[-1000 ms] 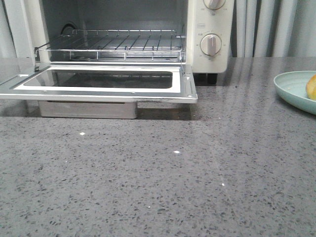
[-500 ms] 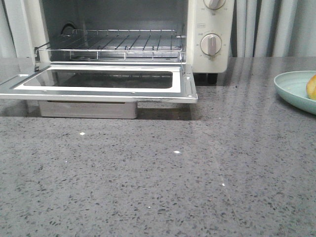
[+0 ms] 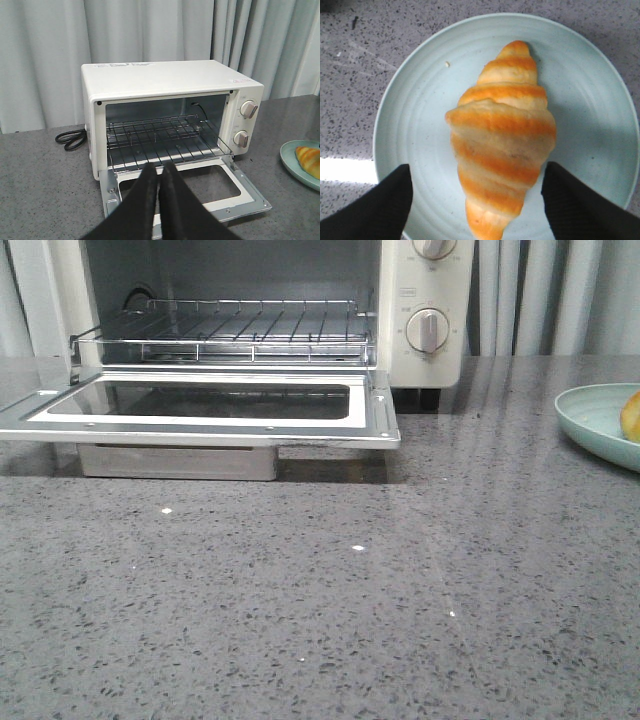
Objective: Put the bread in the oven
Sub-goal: 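Lower the right gripper over the croissant on the green plate, then close the right gripper on the croissant and lift it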
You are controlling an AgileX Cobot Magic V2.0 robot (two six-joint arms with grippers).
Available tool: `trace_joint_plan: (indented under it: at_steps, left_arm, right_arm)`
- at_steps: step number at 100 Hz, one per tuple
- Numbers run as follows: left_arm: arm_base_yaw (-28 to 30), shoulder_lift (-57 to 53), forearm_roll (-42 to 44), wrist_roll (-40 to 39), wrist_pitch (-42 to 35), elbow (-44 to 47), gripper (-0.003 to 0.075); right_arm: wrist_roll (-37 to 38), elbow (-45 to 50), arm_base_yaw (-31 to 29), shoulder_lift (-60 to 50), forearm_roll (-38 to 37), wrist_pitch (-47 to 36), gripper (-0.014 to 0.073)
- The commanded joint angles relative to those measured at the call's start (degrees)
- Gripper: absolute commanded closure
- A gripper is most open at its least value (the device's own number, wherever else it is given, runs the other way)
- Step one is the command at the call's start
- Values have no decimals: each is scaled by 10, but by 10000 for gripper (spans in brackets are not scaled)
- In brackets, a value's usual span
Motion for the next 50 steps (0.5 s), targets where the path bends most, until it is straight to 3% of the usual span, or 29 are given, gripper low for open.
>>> trace_joint_plan:
  at_steps: [1,30,50]
  left_arm:
    - [-3,6,1,-1,-43,-15,741]
    - [-3,6,1,-1,-45,-15,741]
    - [-3,6,1,-1,-45,-15,741]
  right_arm:
    - [1,-19,-5,-1,-10,-27,109]
    - [1,-19,-5,44,-25,-30,116]
    - [1,-19,-6,50,-36,-42,293]
